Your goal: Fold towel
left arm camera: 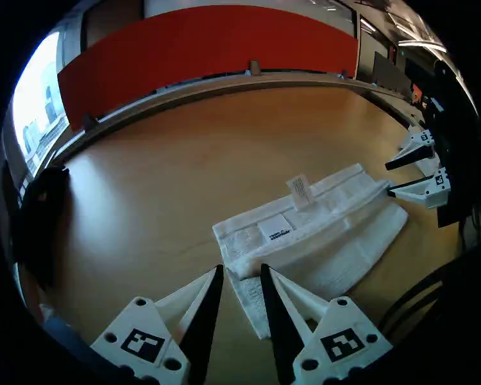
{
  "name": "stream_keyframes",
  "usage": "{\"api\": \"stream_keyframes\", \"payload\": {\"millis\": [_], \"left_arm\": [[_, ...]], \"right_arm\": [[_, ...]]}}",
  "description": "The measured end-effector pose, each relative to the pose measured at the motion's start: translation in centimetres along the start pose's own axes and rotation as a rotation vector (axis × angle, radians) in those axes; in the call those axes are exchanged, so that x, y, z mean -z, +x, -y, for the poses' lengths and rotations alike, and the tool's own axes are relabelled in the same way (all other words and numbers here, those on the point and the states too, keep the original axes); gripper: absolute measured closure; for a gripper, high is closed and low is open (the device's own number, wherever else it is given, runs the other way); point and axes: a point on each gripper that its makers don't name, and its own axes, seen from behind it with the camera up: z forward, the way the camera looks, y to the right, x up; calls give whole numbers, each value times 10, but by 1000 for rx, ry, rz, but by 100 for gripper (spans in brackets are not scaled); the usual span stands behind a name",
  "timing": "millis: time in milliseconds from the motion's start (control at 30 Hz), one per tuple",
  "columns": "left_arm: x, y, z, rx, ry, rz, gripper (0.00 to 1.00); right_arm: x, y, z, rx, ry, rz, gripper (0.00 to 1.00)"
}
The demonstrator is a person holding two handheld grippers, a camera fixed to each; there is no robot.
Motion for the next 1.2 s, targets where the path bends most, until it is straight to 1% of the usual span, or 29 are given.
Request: {"api": "stream_keyframes", "payload": {"millis": [33, 200, 267, 300, 333, 367, 400, 500, 567, 967, 1200], "left_arm": [[0, 2, 1, -2, 2, -2, 54], [-2, 11, 9, -11, 18, -14, 54], [-1, 14, 12, -11, 27, -20, 53], [0, 16, 13, -10, 28, -21, 53], [0, 16, 14, -8, 28, -22, 44], [1, 17, 14, -5, 28, -23, 36], [1, 17, 14, 0, 24, -22, 31], [2, 17, 13, 16, 14, -21, 18], [3, 17, 14, 26, 15, -22, 7], [10, 9, 9, 42, 7, -20, 6], [20, 0, 7, 55, 8, -19, 6]], "right_arm": [[0, 2, -2, -1, -7, -2, 25], [-2, 10, -13, -6, -33, -14, 24], [-2, 13, -16, -6, -38, -20, 21], [-2, 15, -17, -6, -42, -24, 15], [-2, 17, -18, -6, -46, -28, 9], [-2, 19, -19, -5, -49, -33, 7], [-1, 20, -20, -4, -53, -36, 5], [0, 22, -22, -3, -60, -42, 4], [1, 23, -22, -2, -60, -46, 1], [11, 19, -5, -15, -35, -54, 0], [21, 9, 6, -26, -29, -52, 0]]}}
